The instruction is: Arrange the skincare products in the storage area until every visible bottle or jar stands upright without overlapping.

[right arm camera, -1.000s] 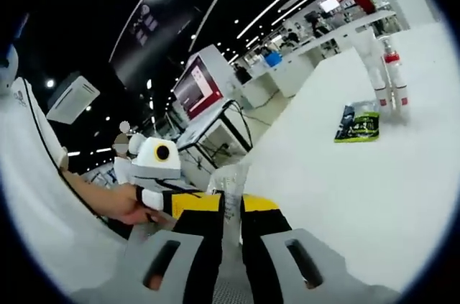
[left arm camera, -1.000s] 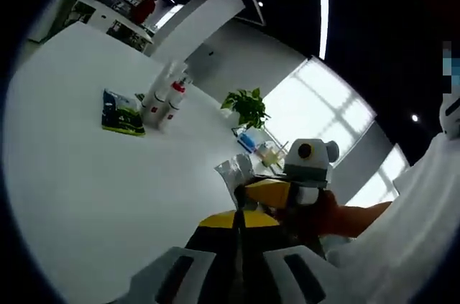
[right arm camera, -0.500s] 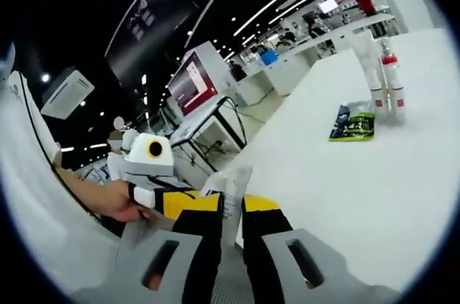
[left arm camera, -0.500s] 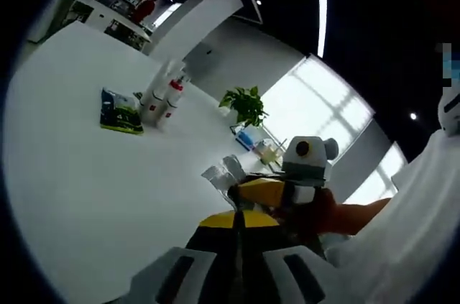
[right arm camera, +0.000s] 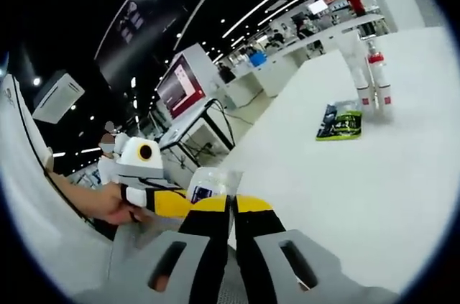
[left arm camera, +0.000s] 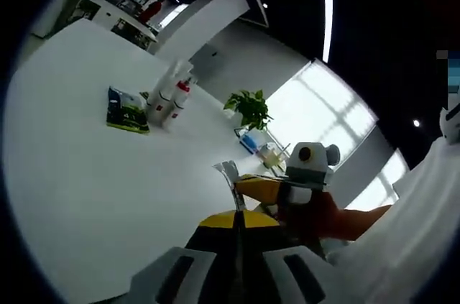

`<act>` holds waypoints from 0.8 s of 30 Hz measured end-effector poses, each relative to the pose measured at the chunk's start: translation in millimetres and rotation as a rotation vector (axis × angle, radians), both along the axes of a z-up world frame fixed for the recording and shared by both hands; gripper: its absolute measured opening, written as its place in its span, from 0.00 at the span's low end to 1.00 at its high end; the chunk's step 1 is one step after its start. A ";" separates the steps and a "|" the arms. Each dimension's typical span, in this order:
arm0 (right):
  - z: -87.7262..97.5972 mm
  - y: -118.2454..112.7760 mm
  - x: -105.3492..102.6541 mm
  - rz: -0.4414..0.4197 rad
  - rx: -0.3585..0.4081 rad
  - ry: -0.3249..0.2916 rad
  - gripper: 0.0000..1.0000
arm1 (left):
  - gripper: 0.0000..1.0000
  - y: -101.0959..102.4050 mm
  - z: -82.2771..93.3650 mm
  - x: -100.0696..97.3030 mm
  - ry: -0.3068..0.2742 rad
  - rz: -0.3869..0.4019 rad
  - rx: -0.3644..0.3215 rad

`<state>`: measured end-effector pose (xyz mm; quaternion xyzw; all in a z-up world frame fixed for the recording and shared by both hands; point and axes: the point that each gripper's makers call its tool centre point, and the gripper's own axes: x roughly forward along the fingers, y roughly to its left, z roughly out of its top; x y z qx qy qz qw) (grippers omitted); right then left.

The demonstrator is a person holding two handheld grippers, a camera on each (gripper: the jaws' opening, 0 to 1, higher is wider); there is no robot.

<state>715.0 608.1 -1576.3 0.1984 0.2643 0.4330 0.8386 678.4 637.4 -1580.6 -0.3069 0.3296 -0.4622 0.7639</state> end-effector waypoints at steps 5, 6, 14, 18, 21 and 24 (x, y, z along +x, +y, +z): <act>11.2 2.5 -1.9 0.005 0.098 0.019 0.03 | 0.00 1.7 7.0 0.5 0.021 0.000 -0.076; 12.4 3.4 -2.7 0.011 0.135 0.049 0.06 | 0.00 2.1 7.4 0.6 0.021 0.002 -0.078; 6.9 9.5 -10.7 0.055 0.115 0.063 0.07 | 0.00 2.4 6.1 0.2 0.039 -0.005 -0.092; 11.1 8.3 -11.0 0.056 0.179 0.106 0.00 | 0.00 2.7 8.2 1.7 0.058 0.004 -0.119; 13.6 7.7 -12.1 0.055 0.199 0.113 0.00 | 0.01 2.3 7.0 3.2 0.074 0.015 -0.120; 20.7 6.3 -11.4 0.050 0.249 0.122 0.00 | 0.06 1.4 20.9 3.2 0.053 0.004 -0.204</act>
